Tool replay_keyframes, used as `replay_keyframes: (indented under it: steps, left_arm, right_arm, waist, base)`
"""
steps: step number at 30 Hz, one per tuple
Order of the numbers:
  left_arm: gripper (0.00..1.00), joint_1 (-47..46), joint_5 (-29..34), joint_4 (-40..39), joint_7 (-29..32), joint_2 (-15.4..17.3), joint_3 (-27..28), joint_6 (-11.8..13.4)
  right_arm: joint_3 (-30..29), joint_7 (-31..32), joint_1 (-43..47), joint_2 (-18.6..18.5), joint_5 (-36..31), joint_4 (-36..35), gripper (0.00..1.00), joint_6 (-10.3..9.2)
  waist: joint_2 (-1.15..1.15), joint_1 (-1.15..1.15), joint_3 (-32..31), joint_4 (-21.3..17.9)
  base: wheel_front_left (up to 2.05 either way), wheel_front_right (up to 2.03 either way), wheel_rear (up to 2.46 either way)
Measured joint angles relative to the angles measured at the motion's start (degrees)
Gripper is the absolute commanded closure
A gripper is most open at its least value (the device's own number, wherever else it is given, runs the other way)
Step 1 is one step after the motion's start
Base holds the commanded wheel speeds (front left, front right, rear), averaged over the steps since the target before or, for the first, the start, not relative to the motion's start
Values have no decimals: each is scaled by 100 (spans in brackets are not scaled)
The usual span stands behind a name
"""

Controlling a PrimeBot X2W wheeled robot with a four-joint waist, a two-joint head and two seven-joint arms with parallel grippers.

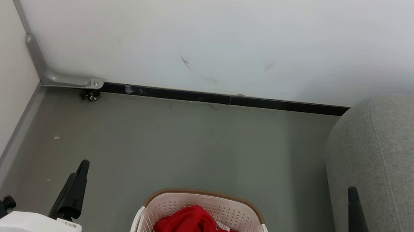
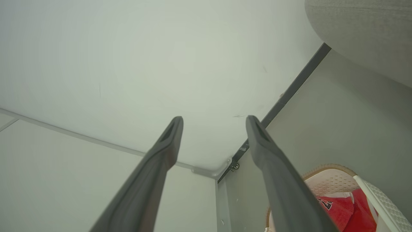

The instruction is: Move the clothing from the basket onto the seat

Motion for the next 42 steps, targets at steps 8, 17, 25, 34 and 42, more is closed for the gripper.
replay_keyframes:
  steps: [8, 17, 25, 34, 42]
  left_arm:
    - [0, -1, 1076, -216, -144, 46, -182, 108]
    - [0, 1, 2283, -403, -312, 109, -423, 271]
    - [0, 6, 3386, -471, -468, 221, -691, 470]
    - [0, 99, 4356, -393, -641, 237, -895, 731]
    - [0, 153, 4858, -342, -766, 171, -975, 888]
  right_arm:
    - [170, -144, 1, -7, -942, 2, 0, 1]
    - [297, -353, 1, -7, -1946, 52, 0, 2]
    - [352, -523, 0, -5, -2797, 83, 0, 16]
    - [398, -662, 1, -5, -3648, 243, 0, 16]
    - [474, -766, 1, -5, -4252, 353, 0, 18]
  waist:
    - [0, -14, -3, 3]
    - [0, -60, 30, 17]
    - [0, -86, 57, 22]
    - [0, -93, 47, 15]
    - [0, -95, 12, 14]
  base:
    - [0, 0, 0]
    - [0, 0, 0]
    - [0, 0, 0]
    - [0, 0, 0]
    - [0, 0, 0]
